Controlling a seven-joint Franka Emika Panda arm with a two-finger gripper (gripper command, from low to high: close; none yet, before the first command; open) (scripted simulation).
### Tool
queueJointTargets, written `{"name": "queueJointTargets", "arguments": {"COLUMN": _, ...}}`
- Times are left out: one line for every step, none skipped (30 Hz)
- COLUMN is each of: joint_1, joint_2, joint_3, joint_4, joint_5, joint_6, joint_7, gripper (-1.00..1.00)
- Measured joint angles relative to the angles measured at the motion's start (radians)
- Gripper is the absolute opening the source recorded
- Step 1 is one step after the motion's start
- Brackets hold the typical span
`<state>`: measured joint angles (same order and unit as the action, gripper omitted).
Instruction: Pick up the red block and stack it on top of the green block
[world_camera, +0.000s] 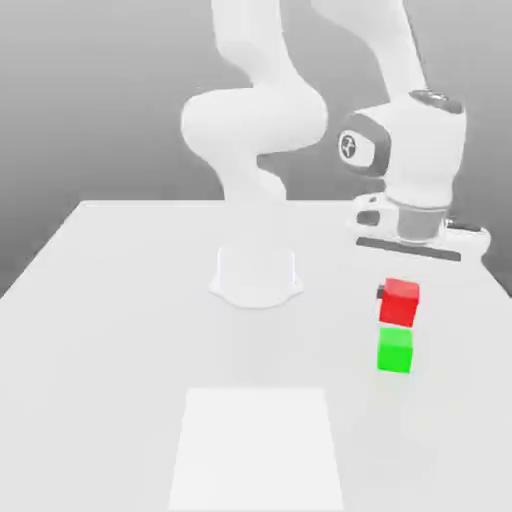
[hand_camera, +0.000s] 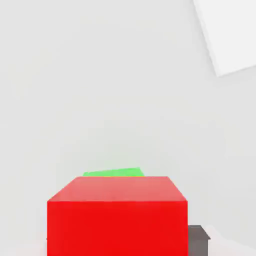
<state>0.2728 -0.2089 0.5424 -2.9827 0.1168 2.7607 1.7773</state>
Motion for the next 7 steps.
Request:
{"name": "queueJointTargets", "arguments": {"joint_1": -0.02, "joint_2": 0.022, "joint_3": 0.011, "joint_4": 0.0, "joint_5": -0.034, "joint_6": 0.018, "joint_7": 0.023, "gripper": -1.0}}
{"name": "queueJointTargets", "arguments": {"joint_1": -0.038, "joint_2": 0.045, "joint_3": 0.019, "joint_4": 0.001, "joint_5": -0.066, "joint_6": 0.037, "joint_7": 0.045, "gripper": -1.0}}
{"name": "queueJointTargets", "arguments": {"joint_1": -0.056, "joint_2": 0.066, "joint_3": 0.028, "joint_4": 0.001, "joint_5": -0.094, "joint_6": 0.056, "joint_7": 0.064, "gripper": -1.0}}
{"name": "queueJointTargets", "arguments": {"joint_1": -0.07, "joint_2": 0.087, "joint_3": 0.035, "joint_4": 0.002, "joint_5": -0.122, "joint_6": 0.075, "joint_7": 0.083, "gripper": -1.0}}
{"name": "queueJointTargets", "arguments": {"joint_1": -0.087, "joint_2": 0.107, "joint_3": 0.046, "joint_4": 0.002, "joint_5": -0.141, "joint_6": 0.094, "joint_7": 0.097, "gripper": -1.0}}
{"name": "queueJointTargets", "arguments": {"joint_1": -0.094, "joint_2": 0.127, "joint_3": 0.048, "joint_4": 0.003, "joint_5": -0.161, "joint_6": 0.114, "joint_7": 0.11, "gripper": -1.0}}
{"name": "queueJointTargets", "arguments": {"joint_1": -0.1, "joint_2": 0.145, "joint_3": 0.05, "joint_4": 0.003, "joint_5": -0.173, "joint_6": 0.133, "joint_7": 0.118, "gripper": -1.0}}
